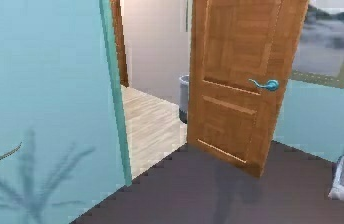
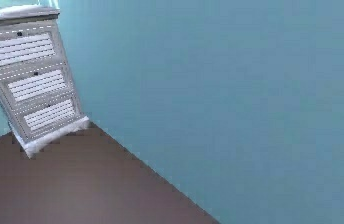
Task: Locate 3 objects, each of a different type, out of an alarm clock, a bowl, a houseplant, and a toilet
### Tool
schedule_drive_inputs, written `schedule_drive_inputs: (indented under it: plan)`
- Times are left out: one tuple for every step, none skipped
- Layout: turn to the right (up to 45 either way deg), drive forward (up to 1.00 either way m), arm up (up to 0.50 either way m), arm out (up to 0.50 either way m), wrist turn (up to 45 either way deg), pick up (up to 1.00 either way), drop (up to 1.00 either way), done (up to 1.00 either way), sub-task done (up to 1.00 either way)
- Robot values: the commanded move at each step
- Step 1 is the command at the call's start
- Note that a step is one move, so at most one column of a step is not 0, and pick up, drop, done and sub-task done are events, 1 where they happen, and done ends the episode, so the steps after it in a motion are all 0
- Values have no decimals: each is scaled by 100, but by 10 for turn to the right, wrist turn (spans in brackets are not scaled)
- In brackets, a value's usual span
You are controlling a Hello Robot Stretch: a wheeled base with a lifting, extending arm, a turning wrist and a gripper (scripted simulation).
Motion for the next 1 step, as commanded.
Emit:
schedule_drive_inputs:
  plan:
    - [0, 100, 0, 0, 0, 0, 0, 0, 0]
